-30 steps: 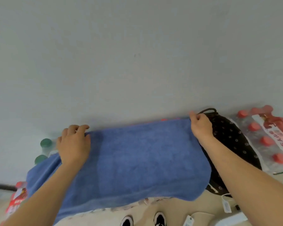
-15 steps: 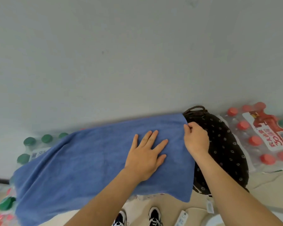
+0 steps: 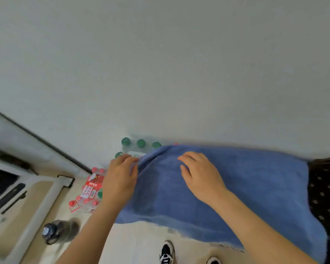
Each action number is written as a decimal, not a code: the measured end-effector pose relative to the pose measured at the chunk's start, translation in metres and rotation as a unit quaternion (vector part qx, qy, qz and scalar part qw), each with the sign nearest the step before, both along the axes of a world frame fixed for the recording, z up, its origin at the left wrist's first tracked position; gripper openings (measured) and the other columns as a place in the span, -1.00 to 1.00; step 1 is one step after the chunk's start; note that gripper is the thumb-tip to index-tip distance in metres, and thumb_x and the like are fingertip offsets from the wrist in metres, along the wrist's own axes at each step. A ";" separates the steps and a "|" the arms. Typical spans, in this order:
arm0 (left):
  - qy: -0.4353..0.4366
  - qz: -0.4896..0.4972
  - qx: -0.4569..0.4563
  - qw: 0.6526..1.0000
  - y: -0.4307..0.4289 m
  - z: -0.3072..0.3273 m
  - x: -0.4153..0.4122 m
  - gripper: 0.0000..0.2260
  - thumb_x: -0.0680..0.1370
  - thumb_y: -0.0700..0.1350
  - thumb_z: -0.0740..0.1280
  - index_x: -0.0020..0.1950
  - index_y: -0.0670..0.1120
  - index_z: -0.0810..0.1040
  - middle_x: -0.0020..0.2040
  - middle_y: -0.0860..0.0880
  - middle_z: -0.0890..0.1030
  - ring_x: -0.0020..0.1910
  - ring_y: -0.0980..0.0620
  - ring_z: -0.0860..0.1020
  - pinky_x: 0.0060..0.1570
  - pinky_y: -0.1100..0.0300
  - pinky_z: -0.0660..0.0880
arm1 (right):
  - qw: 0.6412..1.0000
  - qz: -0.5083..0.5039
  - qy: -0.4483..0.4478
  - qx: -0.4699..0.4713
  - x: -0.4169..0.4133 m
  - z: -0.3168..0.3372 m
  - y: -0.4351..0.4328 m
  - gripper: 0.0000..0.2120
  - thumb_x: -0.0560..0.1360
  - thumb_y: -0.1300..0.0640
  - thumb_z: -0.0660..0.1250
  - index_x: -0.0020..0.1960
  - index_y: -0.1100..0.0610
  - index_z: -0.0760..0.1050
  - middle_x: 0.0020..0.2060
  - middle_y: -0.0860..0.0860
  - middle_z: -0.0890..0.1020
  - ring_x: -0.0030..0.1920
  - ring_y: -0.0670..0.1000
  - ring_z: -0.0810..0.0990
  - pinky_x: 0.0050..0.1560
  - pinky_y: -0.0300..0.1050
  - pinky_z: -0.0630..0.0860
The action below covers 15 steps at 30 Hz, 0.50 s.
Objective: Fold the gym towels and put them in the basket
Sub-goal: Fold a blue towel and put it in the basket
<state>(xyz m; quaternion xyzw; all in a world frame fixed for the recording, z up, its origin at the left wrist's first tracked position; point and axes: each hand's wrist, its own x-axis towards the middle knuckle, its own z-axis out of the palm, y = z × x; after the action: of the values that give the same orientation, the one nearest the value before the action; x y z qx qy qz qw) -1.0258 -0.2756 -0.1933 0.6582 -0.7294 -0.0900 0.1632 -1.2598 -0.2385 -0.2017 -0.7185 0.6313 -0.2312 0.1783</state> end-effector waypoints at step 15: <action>0.246 0.032 0.112 0.962 -0.037 -0.003 0.073 -0.94 0.60 -0.14 0.23 -0.03 0.02 0.41 -0.29 0.03 0.58 -0.34 0.07 0.51 -0.34 0.20 0.41 | 0.976 0.118 0.002 0.182 0.125 -0.006 -0.106 -0.91 0.48 0.07 0.34 -0.19 0.02 0.48 -0.20 -0.01 0.52 -0.11 0.00 0.42 -0.14 -0.11 0.37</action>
<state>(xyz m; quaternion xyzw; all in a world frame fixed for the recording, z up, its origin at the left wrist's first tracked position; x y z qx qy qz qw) -0.9526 -0.3127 -0.1964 0.6530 -0.6307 -0.3249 0.2651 -1.1344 -0.3444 -0.2075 -0.7438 0.5741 -0.0879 0.3307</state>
